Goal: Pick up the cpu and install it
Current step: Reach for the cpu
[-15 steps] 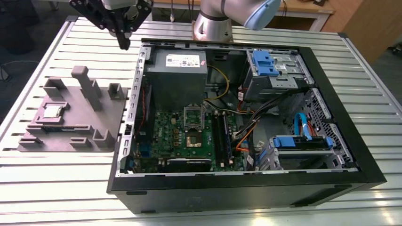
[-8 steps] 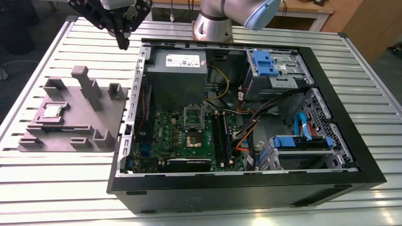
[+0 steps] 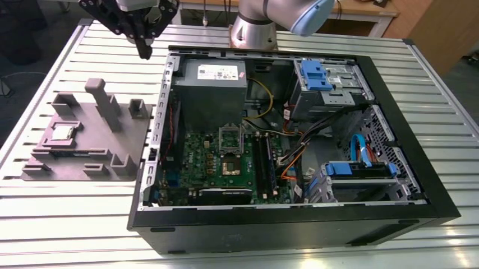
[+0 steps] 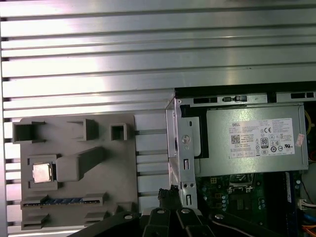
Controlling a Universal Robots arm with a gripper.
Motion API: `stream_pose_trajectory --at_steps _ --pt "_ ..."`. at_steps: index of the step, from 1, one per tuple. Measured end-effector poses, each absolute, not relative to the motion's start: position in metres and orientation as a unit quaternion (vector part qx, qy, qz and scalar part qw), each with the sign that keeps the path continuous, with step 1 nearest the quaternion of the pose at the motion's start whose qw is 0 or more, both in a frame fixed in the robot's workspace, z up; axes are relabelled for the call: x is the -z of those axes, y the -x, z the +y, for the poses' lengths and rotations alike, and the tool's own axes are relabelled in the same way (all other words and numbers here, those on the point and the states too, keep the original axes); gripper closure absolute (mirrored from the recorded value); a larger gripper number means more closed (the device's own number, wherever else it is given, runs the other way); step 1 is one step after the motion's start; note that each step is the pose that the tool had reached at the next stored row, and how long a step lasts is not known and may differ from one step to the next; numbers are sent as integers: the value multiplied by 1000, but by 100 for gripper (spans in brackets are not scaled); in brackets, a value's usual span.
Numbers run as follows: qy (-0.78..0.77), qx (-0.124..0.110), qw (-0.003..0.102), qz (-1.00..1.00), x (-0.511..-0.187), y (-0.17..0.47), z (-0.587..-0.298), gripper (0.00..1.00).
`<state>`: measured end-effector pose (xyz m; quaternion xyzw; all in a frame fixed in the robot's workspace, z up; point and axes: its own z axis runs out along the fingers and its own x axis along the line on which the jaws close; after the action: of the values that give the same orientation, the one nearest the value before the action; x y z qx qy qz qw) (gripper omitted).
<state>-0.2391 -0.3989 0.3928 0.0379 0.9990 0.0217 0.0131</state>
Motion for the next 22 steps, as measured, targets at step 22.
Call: stream_pose_trajectory --at_steps 22 --pt "-38 -22 13 999 -393 244 -399 90"
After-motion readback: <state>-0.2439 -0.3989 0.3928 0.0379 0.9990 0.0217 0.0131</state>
